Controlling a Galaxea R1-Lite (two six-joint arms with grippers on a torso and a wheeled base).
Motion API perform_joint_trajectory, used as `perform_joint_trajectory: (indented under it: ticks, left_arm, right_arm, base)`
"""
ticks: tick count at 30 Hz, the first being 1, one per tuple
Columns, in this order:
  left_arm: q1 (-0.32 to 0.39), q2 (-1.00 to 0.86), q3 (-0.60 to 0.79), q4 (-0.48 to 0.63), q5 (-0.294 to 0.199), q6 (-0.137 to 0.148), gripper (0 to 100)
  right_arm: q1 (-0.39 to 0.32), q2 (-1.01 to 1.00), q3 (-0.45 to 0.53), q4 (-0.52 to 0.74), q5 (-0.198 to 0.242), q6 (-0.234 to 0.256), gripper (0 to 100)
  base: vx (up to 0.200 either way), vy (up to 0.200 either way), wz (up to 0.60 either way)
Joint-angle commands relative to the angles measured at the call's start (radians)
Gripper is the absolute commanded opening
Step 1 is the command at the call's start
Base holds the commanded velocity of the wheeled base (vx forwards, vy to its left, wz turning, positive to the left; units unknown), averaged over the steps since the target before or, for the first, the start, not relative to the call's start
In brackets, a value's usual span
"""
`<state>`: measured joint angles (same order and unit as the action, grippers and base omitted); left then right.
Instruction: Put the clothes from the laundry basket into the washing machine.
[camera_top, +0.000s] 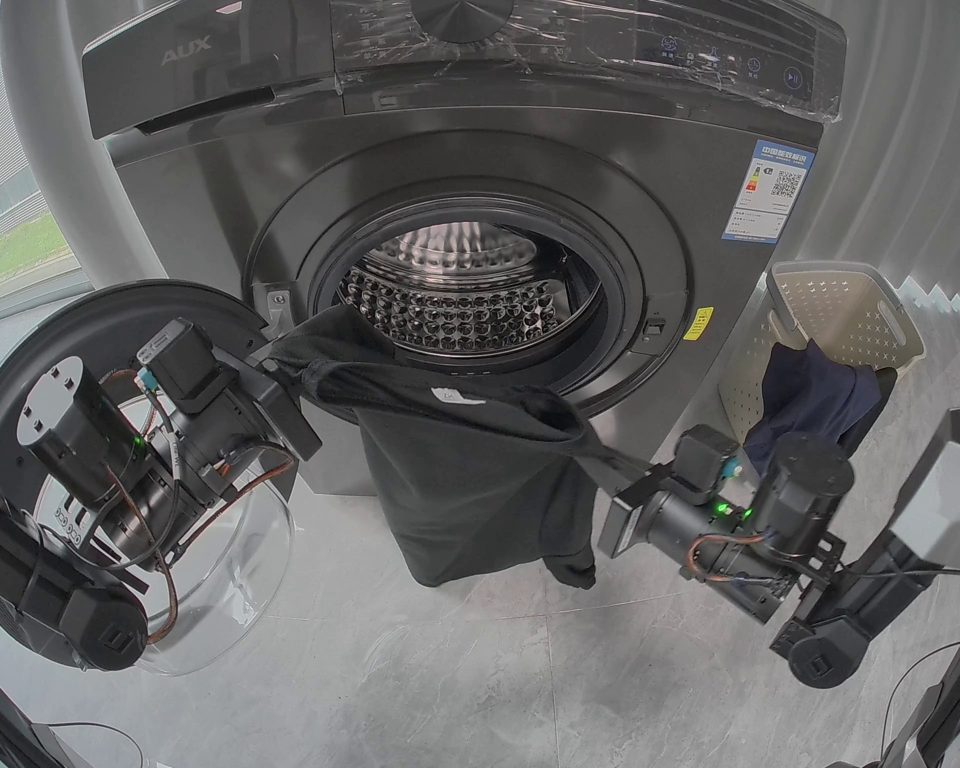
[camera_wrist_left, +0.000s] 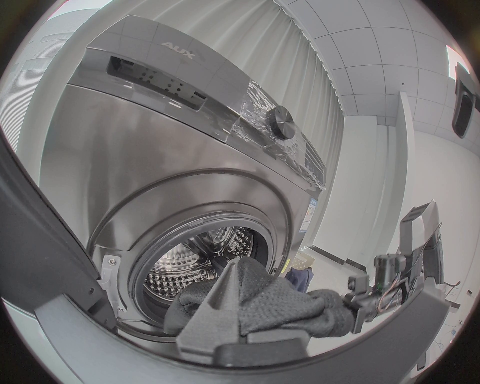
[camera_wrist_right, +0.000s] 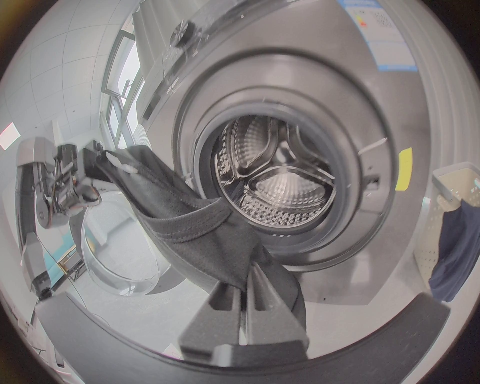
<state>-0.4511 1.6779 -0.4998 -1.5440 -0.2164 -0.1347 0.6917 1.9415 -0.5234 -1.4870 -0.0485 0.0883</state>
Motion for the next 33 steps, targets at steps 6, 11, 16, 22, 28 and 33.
perform_joint_trajectory:
  ticks: [6, 11, 16, 22, 28, 33]
  left_arm:
    - [0.020, 0.003, 0.037, -0.001, 0.002, 0.006, 0]
    - [0.009, -0.010, 0.040, -0.001, 0.003, 0.007, 0]
    - [0.005, -0.035, 0.040, -0.001, -0.005, 0.007, 0]
    - [-0.014, -0.069, 0.044, -0.001, -0.003, 0.003, 0]
    - [-0.006, -0.069, 0.030, -0.001, 0.000, 0.001, 0]
    - [-0.006, -0.083, 0.023, -0.001, 0.000, 0.001, 0]
  right_arm:
    - [-0.038, -0.174, 0.080, -0.009, -0.008, 0.010, 0]
    - [-0.046, -0.223, 0.057, 0.002, -0.047, 0.008, 0]
    - [-0.067, -0.250, 0.010, 0.001, -0.067, 0.010, 0]
    - [-0.084, -0.254, -0.061, -0.001, -0.071, 0.027, 0]
    - [-0.069, -0.265, -0.067, -0.001, -0.119, 0.031, 0]
    - [-0.069, -0.280, -0.076, -0.001, -0.123, 0.031, 0]
  base:
    - [0.000, 0.000, 0.00]
    - [0.000, 0.000, 0.00]
    - [0.000, 0.000, 0.00]
    - [0.000, 0.000, 0.00]
    - [0.000, 0.000, 0.00]
    - [0.000, 0.000, 0.00]
